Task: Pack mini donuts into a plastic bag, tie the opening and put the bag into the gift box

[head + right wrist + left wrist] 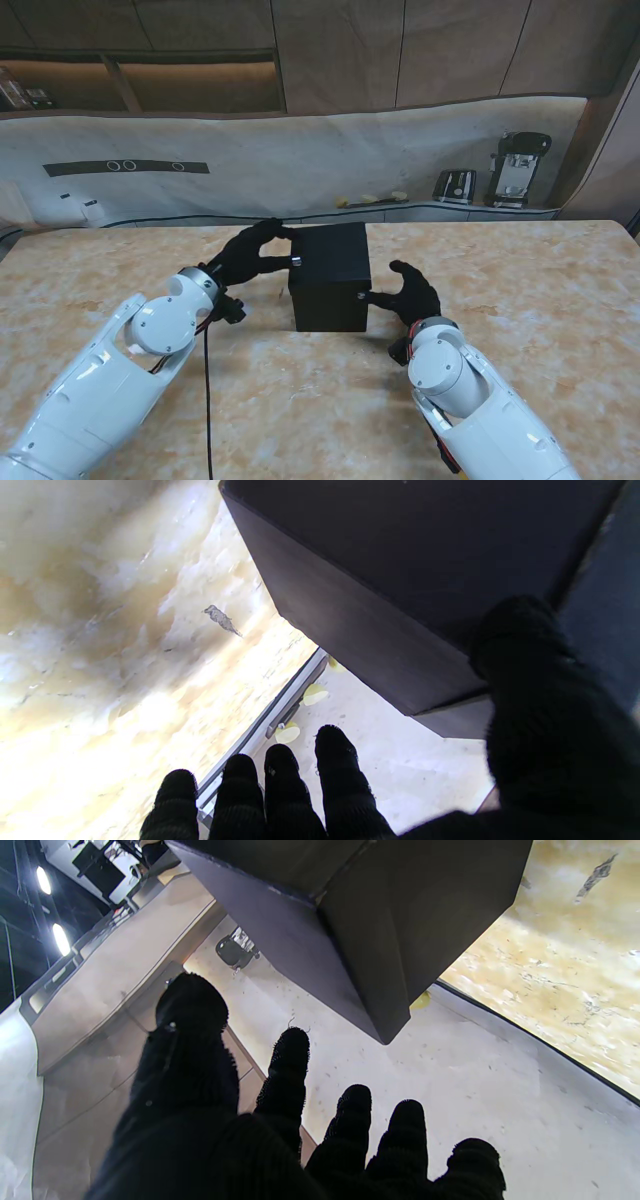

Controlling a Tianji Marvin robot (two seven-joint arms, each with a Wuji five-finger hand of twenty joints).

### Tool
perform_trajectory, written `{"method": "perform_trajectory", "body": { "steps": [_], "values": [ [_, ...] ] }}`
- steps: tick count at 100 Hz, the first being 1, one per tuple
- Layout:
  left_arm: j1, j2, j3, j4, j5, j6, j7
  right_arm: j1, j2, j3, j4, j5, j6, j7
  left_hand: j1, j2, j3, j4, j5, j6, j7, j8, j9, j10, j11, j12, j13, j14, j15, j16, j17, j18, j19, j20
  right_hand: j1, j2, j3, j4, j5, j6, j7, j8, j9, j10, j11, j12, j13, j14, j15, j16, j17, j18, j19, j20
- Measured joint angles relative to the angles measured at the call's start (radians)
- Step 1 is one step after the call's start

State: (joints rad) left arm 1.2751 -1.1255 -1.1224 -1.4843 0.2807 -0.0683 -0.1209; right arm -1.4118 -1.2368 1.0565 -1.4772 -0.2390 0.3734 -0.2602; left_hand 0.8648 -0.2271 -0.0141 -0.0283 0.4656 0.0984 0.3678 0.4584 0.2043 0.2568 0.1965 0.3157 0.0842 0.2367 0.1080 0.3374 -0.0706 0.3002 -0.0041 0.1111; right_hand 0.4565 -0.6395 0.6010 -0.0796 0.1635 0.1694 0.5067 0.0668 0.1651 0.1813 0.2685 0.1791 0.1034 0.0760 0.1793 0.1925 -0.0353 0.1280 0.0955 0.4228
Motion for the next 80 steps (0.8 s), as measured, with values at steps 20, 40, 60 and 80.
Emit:
{"method": "perform_trajectory", "body": {
  "steps": [20,40,60,80],
  "values": [
    [-0.024,0.001,0.017,0.019,-0.001,0.000,-0.008,-0.003,0.000,0.003,-0.005,-0.001,0.001,0.000,0.012,0.000,0.000,0.000,0.000,-0.006,0.006,0.000,0.000,-0.001,0.000,0.000,0.000,0.000,0.000,0.000,0.001,-0.001,0.000,-0.012,0.001,0.000,0.002,0.000,0.000,0.000,-0.001,0.000,0.000,0.000,0.000,-0.008,0.000,0.000,0.000,0.000,0.000,0.000,0.000,0.000],
    [-0.019,0.000,0.015,0.017,-0.005,0.002,-0.003,-0.025,0.002,0.019,-0.021,-0.021,0.010,0.003,0.012,0.000,0.000,0.000,0.000,-0.006,0.006,0.000,0.000,-0.001,0.000,-0.002,0.000,0.000,0.000,0.000,0.002,-0.001,0.000,-0.022,0.028,0.011,0.039,0.009,0.000,0.000,-0.001,0.000,0.000,0.000,0.001,-0.012,0.000,0.000,0.000,0.000,0.002,0.000,-0.001,0.000],
    [0.006,0.000,-0.006,-0.005,0.002,0.004,-0.004,-0.056,0.006,0.040,-0.040,-0.045,0.018,0.004,0.012,0.000,0.000,0.000,0.000,-0.006,0.006,0.000,0.000,-0.001,0.000,-0.002,0.000,0.000,0.000,0.000,0.002,-0.001,0.000,-0.024,0.054,-0.032,0.201,0.043,0.010,0.000,-0.002,0.000,0.000,0.000,0.011,-0.006,0.000,0.000,0.000,0.000,0.004,0.000,-0.014,0.000],
    [0.045,0.001,-0.038,-0.036,0.006,0.011,-0.005,-0.106,0.008,0.096,-0.068,-0.099,0.007,-0.013,0.012,0.000,0.000,0.000,0.000,-0.006,0.006,0.000,0.000,-0.001,0.000,-0.002,0.000,0.000,0.000,0.000,0.002,-0.001,0.000,-0.025,0.054,-0.055,0.341,0.070,0.113,-0.001,0.053,0.079,0.000,0.000,0.077,0.001,0.000,-0.002,0.025,0.012,0.007,0.000,-0.011,0.018]
  ]
}}
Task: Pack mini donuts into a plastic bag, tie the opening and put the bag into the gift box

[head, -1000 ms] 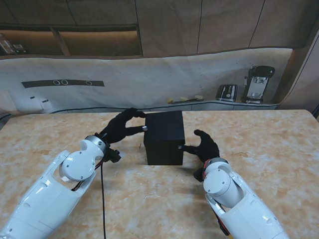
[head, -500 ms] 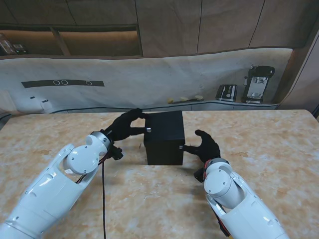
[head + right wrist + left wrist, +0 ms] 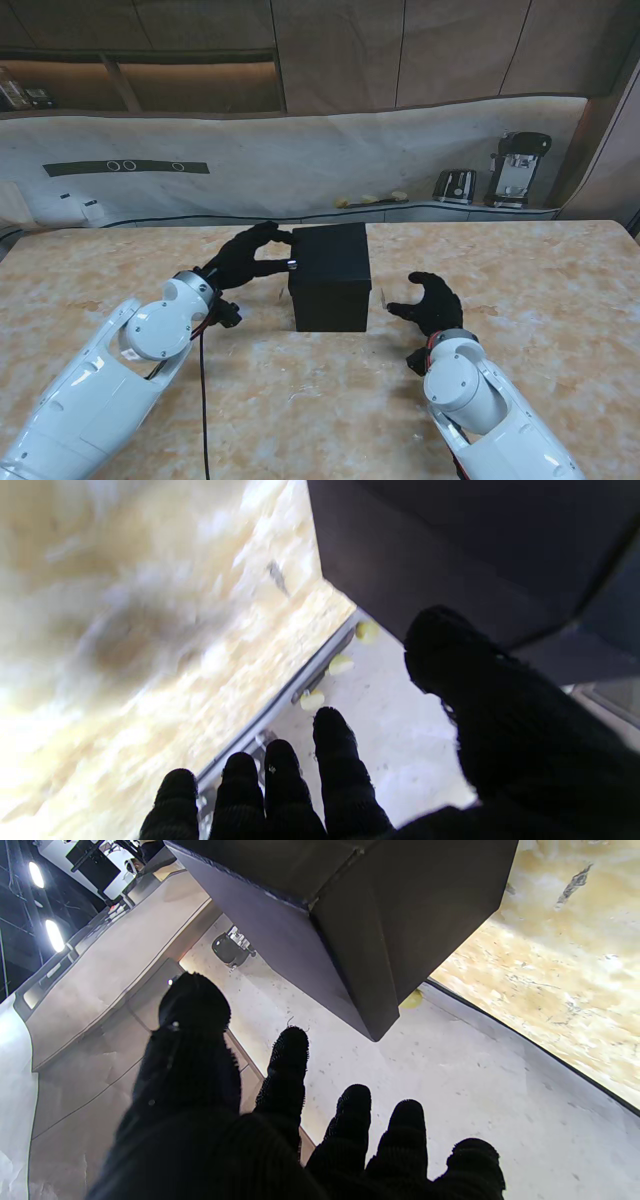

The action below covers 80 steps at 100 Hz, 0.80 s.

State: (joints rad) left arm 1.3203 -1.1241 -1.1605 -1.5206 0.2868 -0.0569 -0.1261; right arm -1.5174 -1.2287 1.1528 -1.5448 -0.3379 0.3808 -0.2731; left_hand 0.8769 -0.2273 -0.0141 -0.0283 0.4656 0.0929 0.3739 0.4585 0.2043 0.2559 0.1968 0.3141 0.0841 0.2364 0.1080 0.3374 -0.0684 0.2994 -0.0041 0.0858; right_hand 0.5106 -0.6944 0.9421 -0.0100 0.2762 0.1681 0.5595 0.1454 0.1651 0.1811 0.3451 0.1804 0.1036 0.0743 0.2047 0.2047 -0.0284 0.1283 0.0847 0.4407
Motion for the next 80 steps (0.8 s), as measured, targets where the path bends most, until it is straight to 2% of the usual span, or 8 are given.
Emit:
{"method": "perform_trajectory", "body": {
  "steps": [4,10,17,33,53,63,80],
  "values": [
    [0.008,0.000,-0.007,-0.008,0.000,0.003,0.002,-0.009,0.000,0.015,-0.006,-0.020,-0.016,-0.012,0.000,0.000,0.000,0.000,0.000,0.000,0.000,0.000,0.000,0.000,0.000,0.000,0.000,0.000,0.000,0.000,0.000,0.000,0.000,-0.001,0.000,0.000,-0.009,0.000,0.025,-0.004,0.019,0.033,0.000,0.000,0.034,0.039,0.000,0.000,0.010,0.001,-0.003,0.000,0.014,0.017],
    [0.018,0.000,-0.015,-0.018,-0.003,0.005,0.006,-0.018,0.003,0.038,-0.016,-0.043,-0.049,-0.023,0.000,0.000,0.000,0.000,0.000,0.000,0.000,0.000,0.000,0.000,0.000,0.000,0.000,0.000,0.000,0.000,0.000,0.000,0.000,-0.001,-0.001,0.002,-0.060,0.000,0.066,-0.018,0.022,0.069,0.000,0.000,0.064,0.056,0.000,0.000,0.027,0.001,-0.010,0.000,0.042,0.042],
    [0.026,0.000,-0.022,-0.026,-0.004,0.010,0.013,-0.022,0.009,0.060,-0.031,-0.050,-0.084,-0.029,0.000,0.000,0.000,0.000,0.000,0.000,0.000,0.000,0.000,0.000,0.000,0.000,0.000,0.000,0.000,0.000,0.000,0.000,0.000,-0.001,-0.004,0.020,-0.113,-0.016,0.109,-0.041,0.027,0.107,0.000,0.000,0.090,0.049,0.000,0.000,0.040,0.001,-0.018,0.000,0.070,0.067],
    [0.030,-0.001,-0.028,-0.035,-0.015,0.019,0.035,-0.007,0.022,0.085,-0.064,-0.054,-0.129,-0.029,0.001,0.000,0.000,0.000,0.013,0.000,0.024,0.000,0.001,0.000,0.005,0.000,0.000,0.000,0.000,0.000,0.002,0.000,0.000,-0.001,-0.025,0.044,-0.197,-0.017,0.183,-0.089,0.025,0.124,0.000,0.000,0.120,0.050,0.000,0.000,0.067,0.012,-0.040,0.000,0.146,0.132],
    [0.010,-0.009,-0.019,-0.030,-0.087,0.066,0.046,0.065,0.039,0.069,-0.073,-0.020,-0.139,0.059,0.013,0.000,0.000,0.000,0.026,0.000,0.038,0.000,0.001,0.000,0.010,0.000,0.000,0.000,0.000,0.000,0.002,0.000,0.000,-0.001,-0.028,0.044,-0.240,-0.027,0.207,-0.114,0.009,0.125,0.000,0.000,0.123,0.047,0.000,0.000,0.076,0.013,-0.043,0.000,0.158,0.143],
    [-0.014,-0.012,-0.007,-0.015,-0.082,0.067,0.043,0.106,0.044,0.043,-0.068,-0.009,-0.140,0.083,0.013,0.000,0.000,0.000,0.026,-0.001,0.039,0.000,0.001,0.000,0.010,0.000,0.000,0.000,0.000,0.000,0.002,0.000,0.000,-0.001,-0.029,0.058,-0.264,-0.028,0.207,-0.151,-0.010,0.133,0.000,0.000,0.100,0.055,0.000,0.000,0.059,0.013,-0.043,0.000,0.158,0.143],
    [-0.043,-0.016,0.002,0.007,-0.081,0.071,0.038,0.178,0.046,0.001,-0.037,0.009,-0.137,0.122,0.013,0.000,0.000,0.000,0.026,-0.002,0.048,0.000,0.001,0.000,0.010,0.000,0.000,0.000,0.000,0.000,0.002,0.000,0.000,-0.001,-0.029,0.067,-0.290,-0.028,0.208,-0.174,-0.027,0.134,0.000,0.000,0.055,0.042,0.000,0.000,0.036,0.013,-0.043,0.000,0.145,0.135]
  ]
}}
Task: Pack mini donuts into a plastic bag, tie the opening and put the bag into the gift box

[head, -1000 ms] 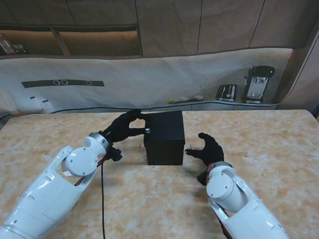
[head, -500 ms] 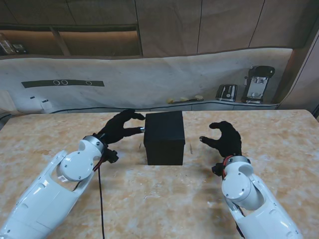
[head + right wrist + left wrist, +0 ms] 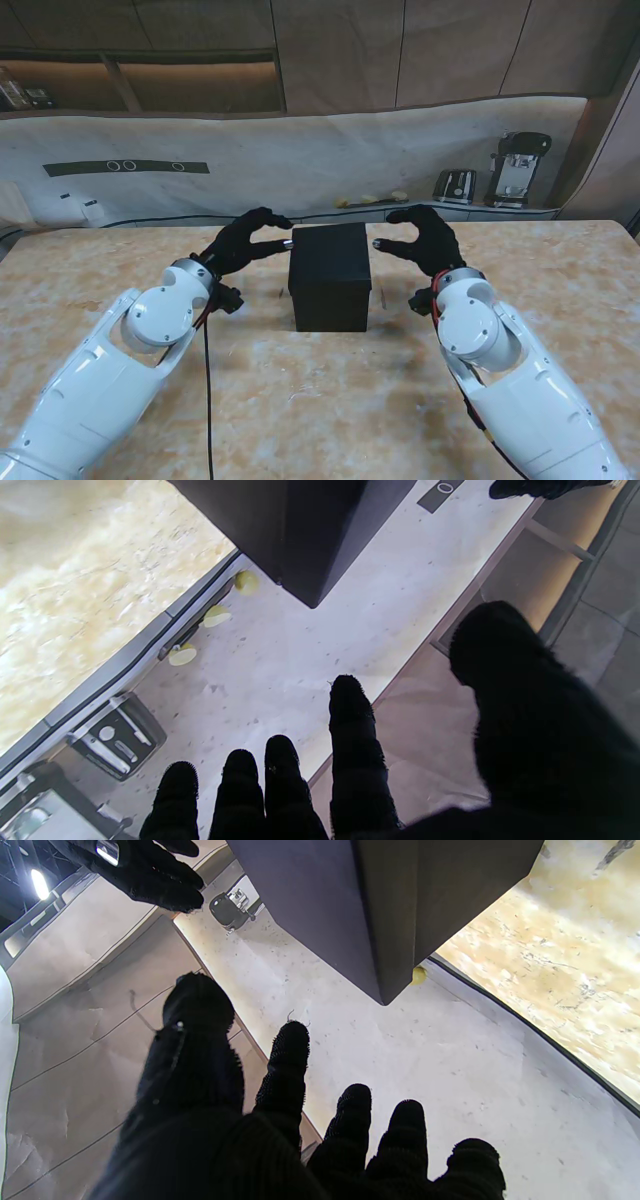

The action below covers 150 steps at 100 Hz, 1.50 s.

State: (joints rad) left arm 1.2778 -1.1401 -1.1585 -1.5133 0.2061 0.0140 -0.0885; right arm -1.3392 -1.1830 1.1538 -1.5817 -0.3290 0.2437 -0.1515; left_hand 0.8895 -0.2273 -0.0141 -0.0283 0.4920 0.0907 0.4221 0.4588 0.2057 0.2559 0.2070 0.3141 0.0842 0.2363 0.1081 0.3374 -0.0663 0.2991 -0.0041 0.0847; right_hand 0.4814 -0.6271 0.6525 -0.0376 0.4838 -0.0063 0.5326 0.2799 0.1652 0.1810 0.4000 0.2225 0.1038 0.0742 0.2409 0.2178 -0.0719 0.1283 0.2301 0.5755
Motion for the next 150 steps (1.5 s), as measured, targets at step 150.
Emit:
{"method": "perform_trajectory", "body": {
  "steps": [150],
  "values": [
    [-0.084,0.001,0.080,0.165,-0.004,-0.039,-0.047,0.210,0.031,-0.176,0.203,-0.109,-0.011,0.188,0.021,0.000,0.000,0.000,0.024,-0.011,0.015,0.000,0.000,-0.001,0.000,0.000,0.000,-0.010,0.000,0.000,0.002,-0.022,0.000,-0.020,0.067,-0.025,-0.042,-0.014,-0.008,-0.248,-0.079,-0.025,0.000,-0.013,-0.086,0.001,0.000,-0.007,-0.086,0.000,0.015,0.009,-0.076,-0.094]
  ]
}}
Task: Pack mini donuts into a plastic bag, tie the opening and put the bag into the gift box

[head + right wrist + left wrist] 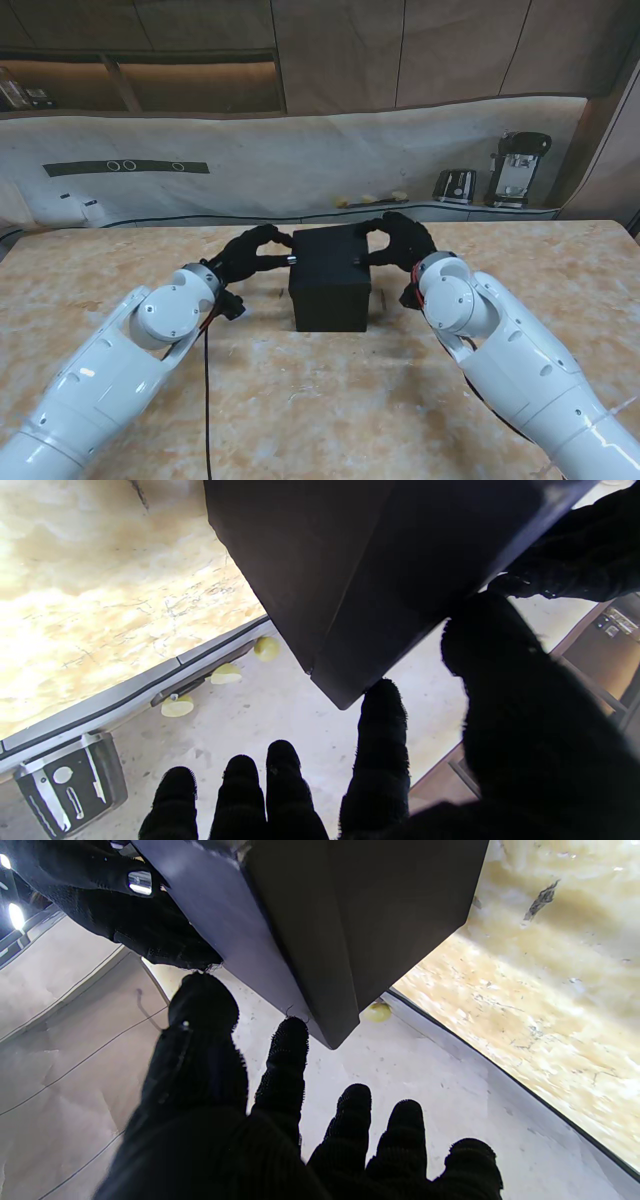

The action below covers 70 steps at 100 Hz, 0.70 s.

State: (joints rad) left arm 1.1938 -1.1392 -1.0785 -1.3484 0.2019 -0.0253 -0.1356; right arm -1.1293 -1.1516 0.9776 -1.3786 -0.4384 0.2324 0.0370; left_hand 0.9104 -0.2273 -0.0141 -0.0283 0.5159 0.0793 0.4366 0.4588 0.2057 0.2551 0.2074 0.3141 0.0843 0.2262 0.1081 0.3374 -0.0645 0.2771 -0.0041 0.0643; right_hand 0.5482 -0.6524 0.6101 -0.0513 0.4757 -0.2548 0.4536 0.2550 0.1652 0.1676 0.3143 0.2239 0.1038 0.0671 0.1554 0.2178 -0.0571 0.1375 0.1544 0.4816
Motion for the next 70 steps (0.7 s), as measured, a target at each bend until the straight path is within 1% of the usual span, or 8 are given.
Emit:
{"method": "perform_trajectory", "body": {
  "steps": [5,7,12,25,29,43,46,70],
  "values": [
    [-0.002,0.000,0.004,0.006,0.000,-0.001,-0.003,-0.001,0.000,0.000,0.002,0.001,0.000,-0.005,0.000,0.000,0.000,0.000,0.000,0.000,0.000,0.000,0.000,0.000,0.000,0.000,0.000,0.000,0.000,0.000,0.000,0.000,0.000,0.000,-0.001,0.000,-0.001,0.000,-0.001,-0.011,-0.004,0.000,0.000,0.000,0.000,0.000,0.000,0.000,0.000,0.000,0.001,0.000,0.000,0.000],
    [-0.003,0.000,0.006,0.007,0.000,-0.001,-0.003,-0.002,-0.001,-0.001,0.003,0.001,0.000,-0.008,0.000,0.000,0.000,0.000,0.000,0.000,0.000,0.000,0.000,0.000,0.000,0.000,0.000,0.000,0.000,0.000,0.000,0.000,0.000,0.000,-0.001,-0.001,-0.001,-0.012,-0.001,-0.016,-0.004,0.000,0.000,0.000,0.000,0.000,0.000,0.000,0.000,0.000,0.001,0.000,-0.001,0.000],
    [-0.004,0.000,0.008,0.011,-0.001,-0.001,-0.003,-0.003,-0.001,-0.001,0.005,0.001,0.000,-0.014,0.000,0.000,0.000,0.000,-0.010,-0.008,0.000,0.000,0.000,0.000,0.000,0.000,0.000,0.000,0.000,0.000,0.000,0.000,0.000,0.000,-0.002,-0.009,-0.001,-0.021,-0.001,-0.020,-0.004,0.000,0.000,0.000,0.000,0.000,0.000,0.000,0.000,0.000,0.002,0.000,-0.008,-0.001],
    [-0.006,-0.001,0.012,0.018,-0.002,-0.006,-0.005,-0.009,-0.003,0.002,0.006,0.001,0.001,-0.024,0.000,0.000,0.000,0.000,-0.015,-0.020,0.000,0.000,0.000,0.000,0.001,0.000,0.000,0.000,0.000,0.000,0.000,0.000,0.000,-0.001,-0.004,-0.010,-0.002,-0.022,-0.001,-0.041,-0.004,0.000,0.000,0.000,0.000,0.000,0.000,0.000,0.000,0.000,0.004,0.000,-0.008,-0.002],
    [-0.007,-0.001,0.012,0.019,-0.002,-0.007,-0.006,-0.010,-0.004,0.004,0.006,0.001,0.002,-0.025,0.000,0.000,0.000,0.000,-0.015,-0.021,0.000,0.000,0.000,0.000,0.001,0.000,0.000,0.000,0.000,0.000,0.000,-0.001,0.000,-0.001,-0.005,-0.010,-0.003,-0.030,-0.001,-0.045,-0.006,0.000,0.000,0.000,0.000,0.000,0.000,0.000,0.000,0.000,0.004,0.000,-0.008,-0.002],
    [-0.009,-0.001,0.012,0.019,-0.004,-0.009,-0.015,-0.012,-0.005,0.004,0.007,0.001,0.013,-0.028,0.000,0.000,0.000,0.000,-0.016,-0.021,0.000,0.000,0.000,-0.002,0.002,0.000,0.000,0.000,0.000,0.000,0.002,-0.001,0.000,-0.002,-0.018,-0.010,-0.009,-0.031,-0.009,-0.074,-0.010,0.000,0.000,0.000,0.000,0.000,0.000,0.000,0.000,0.000,0.004,0.000,-0.008,-0.002],
    [-0.009,0.000,0.012,0.019,-0.005,-0.009,-0.017,-0.013,-0.006,0.004,0.007,0.003,0.019,-0.029,0.000,0.000,0.000,0.000,-0.016,-0.021,0.000,0.000,0.000,-0.011,0.002,0.000,0.000,0.000,0.000,0.000,0.002,-0.001,0.000,-0.002,-0.019,-0.010,-0.013,-0.031,-0.010,-0.086,-0.010,0.000,0.000,0.000,0.000,0.000,0.000,0.000,0.000,0.000,0.004,0.000,-0.008,-0.002],
    [-0.010,0.001,0.013,0.019,-0.006,-0.009,-0.024,-0.013,-0.010,0.002,0.009,0.020,0.044,-0.032,0.000,0.000,0.000,0.000,-0.017,-0.023,0.000,0.000,0.000,-0.011,0.003,0.000,0.000,0.000,0.000,0.000,0.002,-0.002,0.000,-0.003,-0.042,-0.010,-0.014,-0.032,-0.024,-0.138,-0.018,0.000,0.000,0.000,-0.011,0.000,0.000,0.000,0.000,0.000,0.004,0.001,-0.009,-0.010]
  ]
}}
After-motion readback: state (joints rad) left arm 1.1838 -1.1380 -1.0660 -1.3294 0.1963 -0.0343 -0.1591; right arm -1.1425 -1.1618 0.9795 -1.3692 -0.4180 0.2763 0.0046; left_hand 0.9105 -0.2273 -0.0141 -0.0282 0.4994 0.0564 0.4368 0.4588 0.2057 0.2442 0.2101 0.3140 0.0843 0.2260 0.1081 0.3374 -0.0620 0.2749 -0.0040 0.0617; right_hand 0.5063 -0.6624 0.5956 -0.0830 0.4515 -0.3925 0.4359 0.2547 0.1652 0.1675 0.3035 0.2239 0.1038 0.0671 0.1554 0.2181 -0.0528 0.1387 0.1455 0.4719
